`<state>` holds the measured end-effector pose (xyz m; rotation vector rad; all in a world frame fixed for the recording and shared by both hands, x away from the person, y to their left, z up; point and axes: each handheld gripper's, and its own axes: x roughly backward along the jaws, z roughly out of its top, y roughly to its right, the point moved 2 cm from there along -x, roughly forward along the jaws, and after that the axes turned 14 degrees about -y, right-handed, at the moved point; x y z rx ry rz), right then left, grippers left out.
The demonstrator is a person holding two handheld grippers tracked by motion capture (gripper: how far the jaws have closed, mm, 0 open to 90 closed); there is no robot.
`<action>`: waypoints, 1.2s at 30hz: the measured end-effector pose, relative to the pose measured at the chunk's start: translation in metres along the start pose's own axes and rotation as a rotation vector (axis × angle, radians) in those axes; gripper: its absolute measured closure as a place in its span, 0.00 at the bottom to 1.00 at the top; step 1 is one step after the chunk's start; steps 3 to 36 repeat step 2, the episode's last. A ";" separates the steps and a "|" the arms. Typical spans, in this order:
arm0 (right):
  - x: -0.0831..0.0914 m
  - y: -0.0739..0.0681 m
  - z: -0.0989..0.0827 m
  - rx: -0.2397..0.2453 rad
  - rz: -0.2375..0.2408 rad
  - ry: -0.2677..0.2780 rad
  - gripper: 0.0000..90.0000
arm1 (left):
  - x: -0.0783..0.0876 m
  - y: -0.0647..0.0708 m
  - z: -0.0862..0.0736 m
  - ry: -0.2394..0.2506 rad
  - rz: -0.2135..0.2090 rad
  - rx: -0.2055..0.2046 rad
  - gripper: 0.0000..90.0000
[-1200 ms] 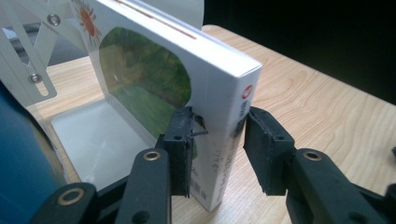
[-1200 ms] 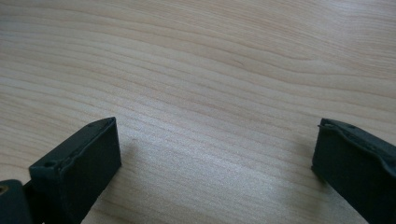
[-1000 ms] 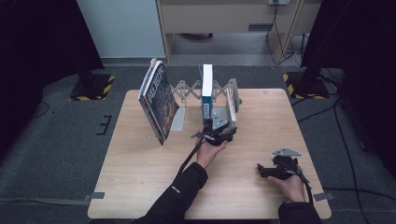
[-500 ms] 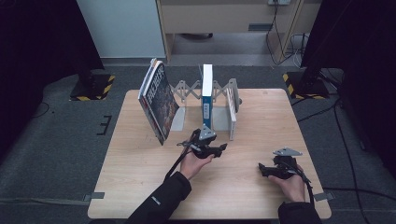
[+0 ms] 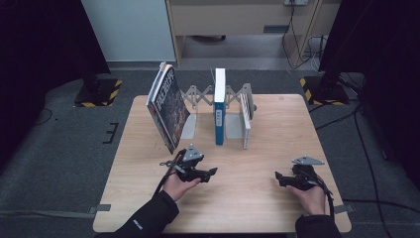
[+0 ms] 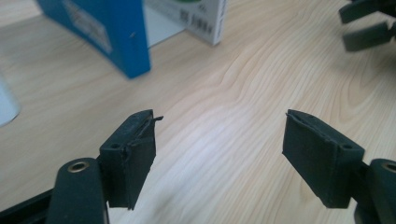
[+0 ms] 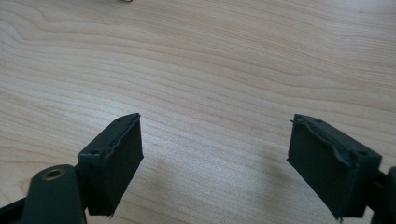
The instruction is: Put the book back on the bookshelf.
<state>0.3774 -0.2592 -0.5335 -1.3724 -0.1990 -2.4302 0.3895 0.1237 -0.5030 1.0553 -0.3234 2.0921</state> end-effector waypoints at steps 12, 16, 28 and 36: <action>0.001 0.000 0.000 -0.010 0.004 -0.009 0.17 | 0.005 -0.006 -0.007 0.000 0.012 0.013 0.25; 0.001 0.000 0.000 -0.010 0.004 -0.009 0.17 | 0.005 -0.006 -0.007 0.000 0.012 0.013 0.25; 0.001 0.000 0.000 -0.010 0.004 -0.009 0.17 | 0.005 -0.006 -0.007 0.000 0.012 0.013 0.25; 0.001 0.000 0.000 -0.010 0.004 -0.009 0.17 | 0.005 -0.006 -0.007 0.000 0.012 0.013 0.25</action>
